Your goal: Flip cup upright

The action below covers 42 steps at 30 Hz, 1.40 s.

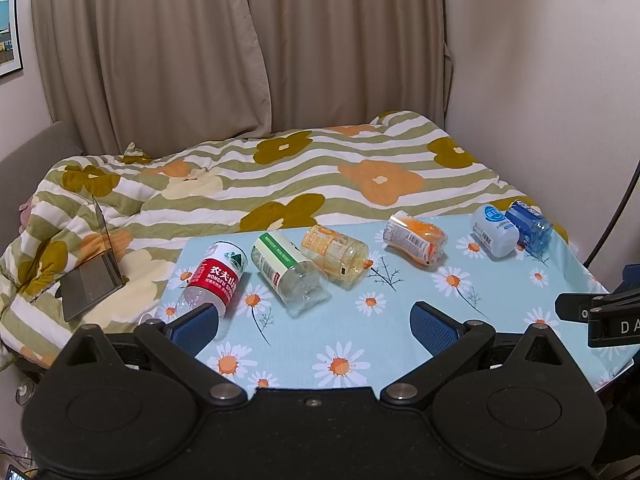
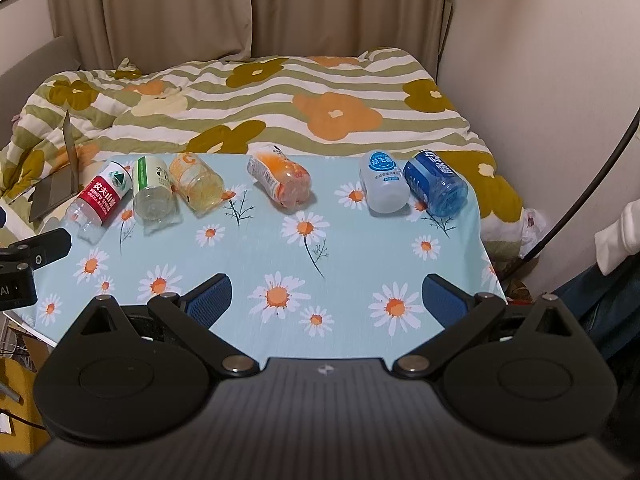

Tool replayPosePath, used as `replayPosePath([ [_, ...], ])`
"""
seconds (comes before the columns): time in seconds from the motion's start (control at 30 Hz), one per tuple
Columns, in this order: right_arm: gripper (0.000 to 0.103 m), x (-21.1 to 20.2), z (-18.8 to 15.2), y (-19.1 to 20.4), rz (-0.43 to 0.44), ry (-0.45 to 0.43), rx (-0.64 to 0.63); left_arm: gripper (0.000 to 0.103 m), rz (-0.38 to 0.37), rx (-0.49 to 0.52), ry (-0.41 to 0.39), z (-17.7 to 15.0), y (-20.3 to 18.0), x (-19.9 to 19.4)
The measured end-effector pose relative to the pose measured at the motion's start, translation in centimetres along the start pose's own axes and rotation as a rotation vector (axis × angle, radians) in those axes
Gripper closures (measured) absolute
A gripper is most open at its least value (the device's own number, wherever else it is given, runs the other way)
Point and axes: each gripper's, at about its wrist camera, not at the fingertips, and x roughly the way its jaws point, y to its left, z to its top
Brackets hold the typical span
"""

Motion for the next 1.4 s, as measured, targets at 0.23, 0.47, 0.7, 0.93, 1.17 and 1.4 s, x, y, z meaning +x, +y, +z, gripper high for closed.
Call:
replayPosePath([
  [0.23, 0.000, 0.15, 0.24, -0.22, -0.002, -0.001, -0.003, 0.000, 0.008, -0.001, 0.001, -0.20, -0.05, -0.28],
  [0.47, 0.000, 0.06, 0.15, -0.20, -0.002, 0.000, -0.004, 0.000, 0.009, -0.001, 0.001, -0.23, -0.06, -0.33],
  [0.7, 0.000, 0.07, 0.14, -0.26, 0.000, 0.001, -0.002, 0.000, 0.010, -0.002, 0.003, -0.19, 0.00, -0.34],
  [0.93, 0.000, 0.09, 0.04, -0.23, 0.003, 0.003, -0.002, 0.000, 0.020, -0.009, 0.010, -0.25, 0.00, -0.23],
  [1.17, 0.000, 0.20, 0.09, -0.22, 0.003, 0.004, -0.001, 0.000, 0.022, -0.010, 0.011, -0.29, -0.10, -0.24],
  [1.4, 0.000, 0.18, 0.07, -0.24, 0.004, 0.005, 0.001, 0.000, 0.021, -0.008, 0.010, -0.34, -0.09, -0.26],
])
